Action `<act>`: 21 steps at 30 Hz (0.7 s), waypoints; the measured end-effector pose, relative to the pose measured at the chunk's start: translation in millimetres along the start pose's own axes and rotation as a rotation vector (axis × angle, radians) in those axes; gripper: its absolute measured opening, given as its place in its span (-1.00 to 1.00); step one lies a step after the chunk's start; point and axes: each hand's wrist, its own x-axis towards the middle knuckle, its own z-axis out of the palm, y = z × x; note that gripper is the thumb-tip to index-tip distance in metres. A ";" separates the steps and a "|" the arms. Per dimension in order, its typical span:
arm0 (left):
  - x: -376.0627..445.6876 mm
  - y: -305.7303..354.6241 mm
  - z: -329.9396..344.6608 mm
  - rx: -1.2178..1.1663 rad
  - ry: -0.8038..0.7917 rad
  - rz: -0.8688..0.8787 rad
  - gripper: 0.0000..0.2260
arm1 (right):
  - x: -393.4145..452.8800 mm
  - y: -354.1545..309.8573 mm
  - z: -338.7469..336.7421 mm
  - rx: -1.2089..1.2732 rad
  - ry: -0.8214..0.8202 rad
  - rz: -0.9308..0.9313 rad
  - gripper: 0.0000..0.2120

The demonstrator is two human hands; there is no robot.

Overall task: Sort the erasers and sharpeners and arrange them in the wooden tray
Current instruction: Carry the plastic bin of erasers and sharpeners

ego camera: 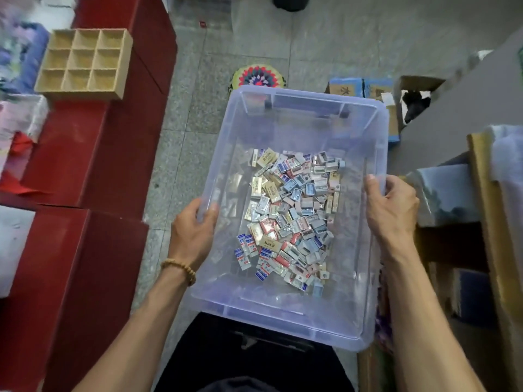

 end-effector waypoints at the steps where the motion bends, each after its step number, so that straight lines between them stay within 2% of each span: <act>1: 21.2 16.5 5.6 -0.003 0.001 -0.003 -0.77 | 26.3 -10.9 2.3 0.006 -0.001 -0.007 -0.69; 7: 170.4 88.3 45.2 -0.046 -0.030 -0.012 -0.74 | 184.7 -64.9 32.6 -0.010 -0.001 -0.002 -0.70; 11: 284.6 142.0 75.5 -0.059 -0.087 0.018 -0.72 | 283.1 -94.0 57.7 0.025 0.073 0.056 -0.72; 14: 347.9 187.5 93.3 -0.038 -0.119 0.041 -0.77 | 348.4 -115.9 60.3 0.033 0.113 0.087 -0.69; 17: 402.6 233.6 112.9 -0.062 -0.148 0.072 -0.72 | 411.8 -131.3 56.9 0.058 0.145 0.110 -0.70; 21: 468.5 289.8 157.9 -0.008 -0.142 0.121 -0.87 | 499.4 -142.9 55.1 0.048 0.156 0.110 -0.73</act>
